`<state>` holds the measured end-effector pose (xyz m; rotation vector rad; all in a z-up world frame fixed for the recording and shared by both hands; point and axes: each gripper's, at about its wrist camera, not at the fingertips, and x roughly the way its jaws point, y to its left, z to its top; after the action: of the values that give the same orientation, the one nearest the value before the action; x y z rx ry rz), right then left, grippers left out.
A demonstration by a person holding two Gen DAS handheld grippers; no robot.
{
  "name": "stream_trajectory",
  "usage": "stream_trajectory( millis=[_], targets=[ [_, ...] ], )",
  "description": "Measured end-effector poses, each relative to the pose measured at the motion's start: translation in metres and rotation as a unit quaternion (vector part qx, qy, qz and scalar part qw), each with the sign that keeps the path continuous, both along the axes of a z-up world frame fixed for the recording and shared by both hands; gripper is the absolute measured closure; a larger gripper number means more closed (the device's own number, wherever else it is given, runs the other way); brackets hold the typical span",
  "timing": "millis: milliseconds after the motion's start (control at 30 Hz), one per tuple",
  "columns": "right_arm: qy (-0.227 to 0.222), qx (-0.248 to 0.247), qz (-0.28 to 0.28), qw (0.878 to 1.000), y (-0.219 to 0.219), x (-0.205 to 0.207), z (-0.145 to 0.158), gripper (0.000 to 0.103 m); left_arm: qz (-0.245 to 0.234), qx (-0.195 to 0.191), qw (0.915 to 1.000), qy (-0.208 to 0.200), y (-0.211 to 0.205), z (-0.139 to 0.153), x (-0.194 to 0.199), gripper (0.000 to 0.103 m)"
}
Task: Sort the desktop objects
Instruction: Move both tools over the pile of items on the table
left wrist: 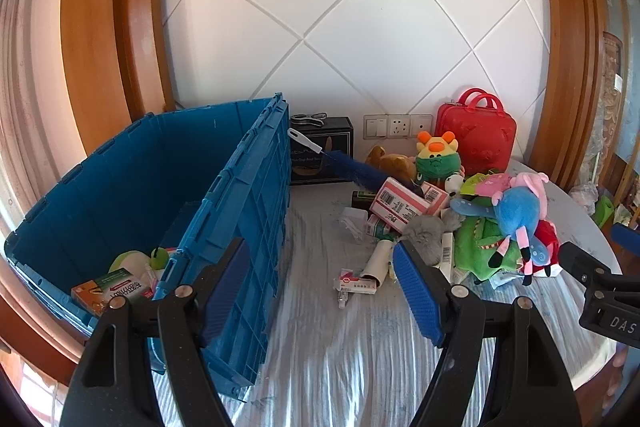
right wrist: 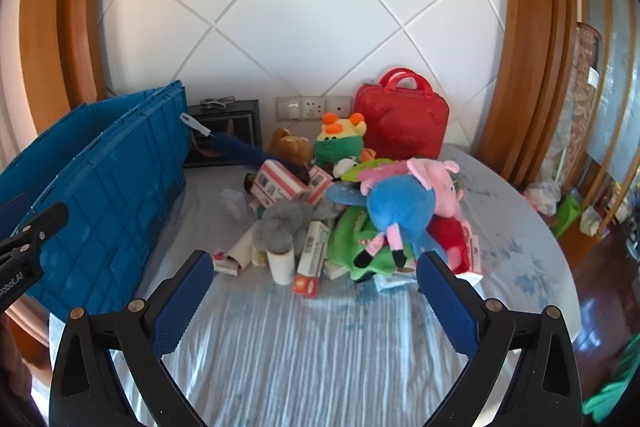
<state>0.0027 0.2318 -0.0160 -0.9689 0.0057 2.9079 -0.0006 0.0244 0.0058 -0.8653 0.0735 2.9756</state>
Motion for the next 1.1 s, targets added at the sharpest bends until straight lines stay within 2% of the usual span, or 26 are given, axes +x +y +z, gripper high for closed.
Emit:
stream_trajectory(
  millis=[433,767,933,1033,1100],
  targets=[
    [-0.014,0.002,-0.032,0.999,0.026,-0.001,-0.011,0.000,-0.022,0.000,0.9997,-0.011,0.022,-0.013,-0.007,0.029],
    [-0.043,-0.001,-0.057,0.997,0.072,-0.011,-0.034,0.000,-0.026,-0.011,0.9985,-0.047,0.063,-0.042,-0.034,0.029],
    [-0.072,-0.008,-0.079,0.994,0.116,-0.021,-0.058,0.000,-0.028,-0.007,0.9960,-0.084,0.083,-0.069,-0.058,0.029],
    [-0.093,-0.020,-0.102,0.990,0.154,-0.030,-0.079,0.000,-0.041,0.008,0.9904,-0.132,0.091,-0.097,-0.079,0.029],
    [-0.112,-0.029,-0.119,0.986,0.181,-0.036,-0.095,0.000,-0.044,0.024,0.9837,-0.172,0.091,-0.123,-0.095,0.029]
  ],
)
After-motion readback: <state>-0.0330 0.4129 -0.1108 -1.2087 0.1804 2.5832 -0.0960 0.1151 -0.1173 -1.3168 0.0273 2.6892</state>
